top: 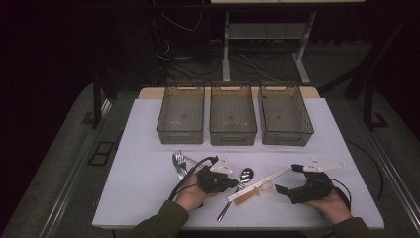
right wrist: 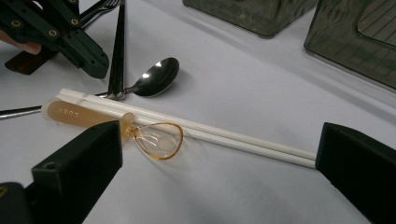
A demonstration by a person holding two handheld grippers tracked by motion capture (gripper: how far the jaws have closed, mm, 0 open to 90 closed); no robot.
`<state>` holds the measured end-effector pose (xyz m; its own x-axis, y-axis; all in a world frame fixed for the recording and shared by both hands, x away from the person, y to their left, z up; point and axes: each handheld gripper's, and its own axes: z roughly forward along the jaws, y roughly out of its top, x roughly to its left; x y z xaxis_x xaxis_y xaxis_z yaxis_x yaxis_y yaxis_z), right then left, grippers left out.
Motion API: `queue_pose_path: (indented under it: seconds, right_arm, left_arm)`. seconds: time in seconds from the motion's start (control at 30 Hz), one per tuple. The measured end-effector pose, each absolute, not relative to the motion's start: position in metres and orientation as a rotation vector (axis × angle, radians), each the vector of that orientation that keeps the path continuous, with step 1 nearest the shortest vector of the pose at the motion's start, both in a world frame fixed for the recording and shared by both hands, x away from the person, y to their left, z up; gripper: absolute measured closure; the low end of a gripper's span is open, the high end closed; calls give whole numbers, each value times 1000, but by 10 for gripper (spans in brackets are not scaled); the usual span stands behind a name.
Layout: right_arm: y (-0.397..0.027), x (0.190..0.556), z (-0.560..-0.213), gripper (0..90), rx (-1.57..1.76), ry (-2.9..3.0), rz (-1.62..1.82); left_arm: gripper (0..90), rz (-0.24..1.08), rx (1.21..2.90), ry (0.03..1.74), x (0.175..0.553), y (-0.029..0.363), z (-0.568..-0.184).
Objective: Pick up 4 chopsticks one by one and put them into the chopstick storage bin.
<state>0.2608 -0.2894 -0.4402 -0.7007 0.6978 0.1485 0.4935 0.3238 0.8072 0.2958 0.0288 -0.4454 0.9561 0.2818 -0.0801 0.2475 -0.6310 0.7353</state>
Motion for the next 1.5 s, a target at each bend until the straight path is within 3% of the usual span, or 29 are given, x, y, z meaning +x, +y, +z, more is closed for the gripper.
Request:
queue_pose_path:
  seconds: [1.5]
  right_arm:
    - [-290, 261, -440, 8, 1092, 2362, 1317]
  left_arm:
    - [892, 147, 2329, 358, 314, 10, -449]
